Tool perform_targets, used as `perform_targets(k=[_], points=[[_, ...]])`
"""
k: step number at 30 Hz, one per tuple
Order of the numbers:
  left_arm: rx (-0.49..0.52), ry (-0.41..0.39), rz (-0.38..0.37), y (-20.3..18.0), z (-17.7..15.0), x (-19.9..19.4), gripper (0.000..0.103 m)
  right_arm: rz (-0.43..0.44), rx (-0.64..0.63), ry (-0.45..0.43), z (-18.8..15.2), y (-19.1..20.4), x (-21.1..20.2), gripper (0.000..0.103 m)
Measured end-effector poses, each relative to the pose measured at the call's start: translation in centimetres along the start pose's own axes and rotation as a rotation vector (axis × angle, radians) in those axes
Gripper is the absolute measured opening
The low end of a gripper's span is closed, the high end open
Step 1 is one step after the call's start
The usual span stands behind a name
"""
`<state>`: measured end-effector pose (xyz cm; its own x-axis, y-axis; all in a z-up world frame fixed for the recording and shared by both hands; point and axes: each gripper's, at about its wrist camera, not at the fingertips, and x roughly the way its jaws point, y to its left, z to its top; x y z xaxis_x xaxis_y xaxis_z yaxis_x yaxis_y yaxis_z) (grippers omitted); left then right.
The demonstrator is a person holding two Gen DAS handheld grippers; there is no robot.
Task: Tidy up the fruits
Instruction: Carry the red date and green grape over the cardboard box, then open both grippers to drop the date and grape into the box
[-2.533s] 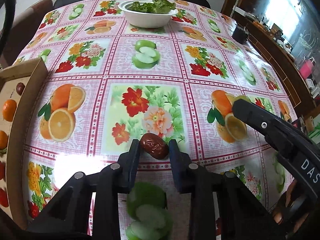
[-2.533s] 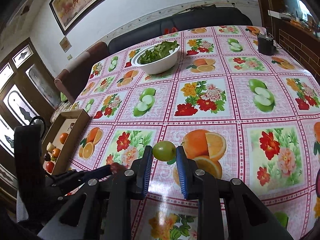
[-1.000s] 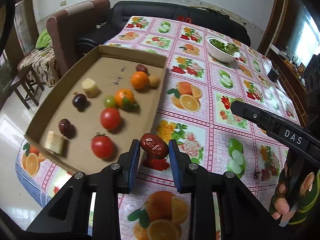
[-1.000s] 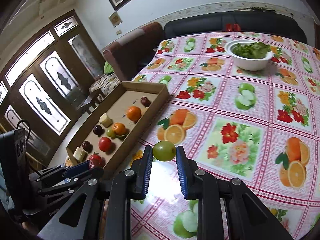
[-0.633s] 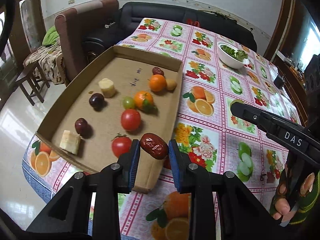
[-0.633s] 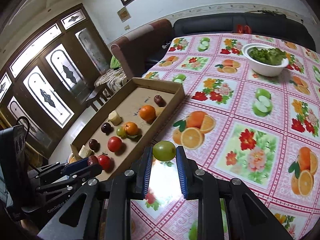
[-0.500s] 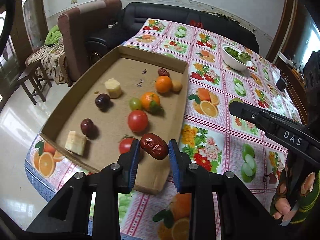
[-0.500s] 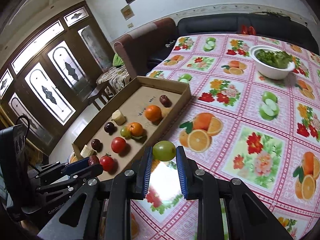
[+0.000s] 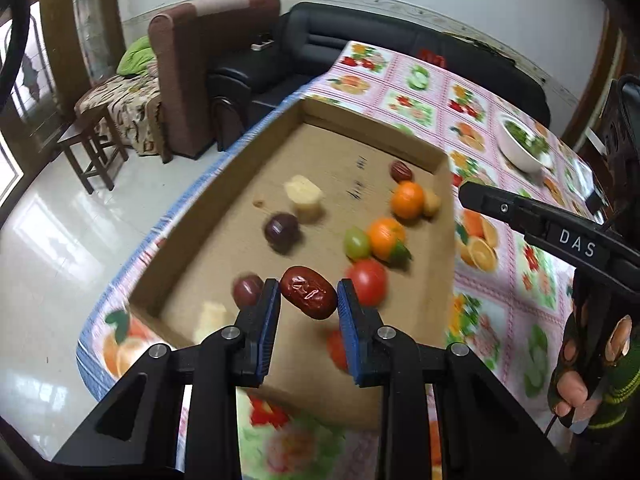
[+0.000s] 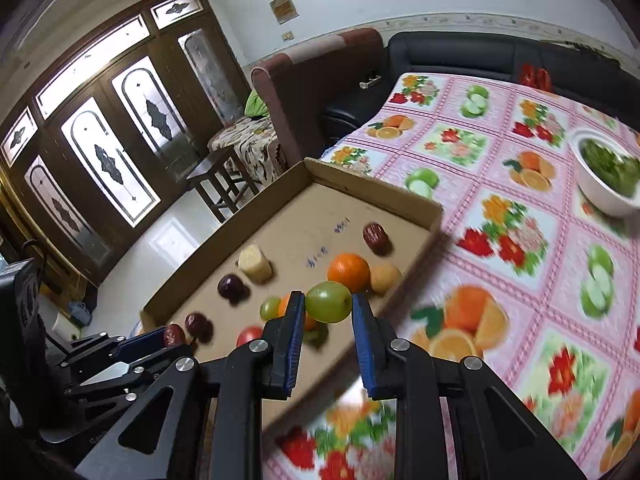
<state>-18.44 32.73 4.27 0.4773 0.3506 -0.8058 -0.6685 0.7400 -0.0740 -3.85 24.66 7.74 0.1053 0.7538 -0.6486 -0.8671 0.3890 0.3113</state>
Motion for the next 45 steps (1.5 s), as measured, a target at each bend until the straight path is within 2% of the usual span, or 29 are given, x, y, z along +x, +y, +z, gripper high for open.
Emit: perform_targets(k=[7, 16, 20, 26, 34, 37, 39, 42, 45], points=[[-0.036, 0.014, 0.016, 1.2, 3.3, 2.6, 0.027, -0.017, -0.030, 0.027, 3.3, 0.2, 4.2, 0.024], [-0.028, 0.042, 0.020, -0.3, 6.9, 5.9, 0.027, -0.049, -0.011, 0.064, 6.0, -1.6, 8.3, 0.024], [-0.073, 0.075, 0.068, 0.5, 8.5, 8.2, 0.027, -0.052, -0.046, 0.092, 6.4, -0.8, 10.1, 0.024], [-0.098, 0.125, 0.114, 1.4, 8.9, 10.5, 0.027, -0.037, -0.120, 0.139, 5.7, 0.7, 12.2, 0.024], [-0.077, 0.130, 0.144, 1.0, 8.9, 10.9, 0.027, -0.034, -0.140, 0.171, 4.5, 0.8, 13.2, 0.027], [-0.073, 0.127, 0.141, 0.8, 8.9, 10.5, 0.028, -0.025, -0.132, 0.165, 4.5, 0.8, 12.8, 0.035], [-0.072, 0.118, 0.145, 0.7, 8.8, 10.0, 0.031, -0.025, -0.139, 0.151, 4.5, 0.9, 12.3, 0.042], [-0.065, 0.086, 0.154, 0.6, 8.4, 8.7, 0.042, -0.022, -0.149, 0.128, 4.3, 1.1, 11.6, 0.044], [-0.063, 0.067, 0.132, 0.5, 7.8, 7.3, 0.043, -0.015, -0.158, 0.113, 4.0, 1.3, 10.6, 0.043]])
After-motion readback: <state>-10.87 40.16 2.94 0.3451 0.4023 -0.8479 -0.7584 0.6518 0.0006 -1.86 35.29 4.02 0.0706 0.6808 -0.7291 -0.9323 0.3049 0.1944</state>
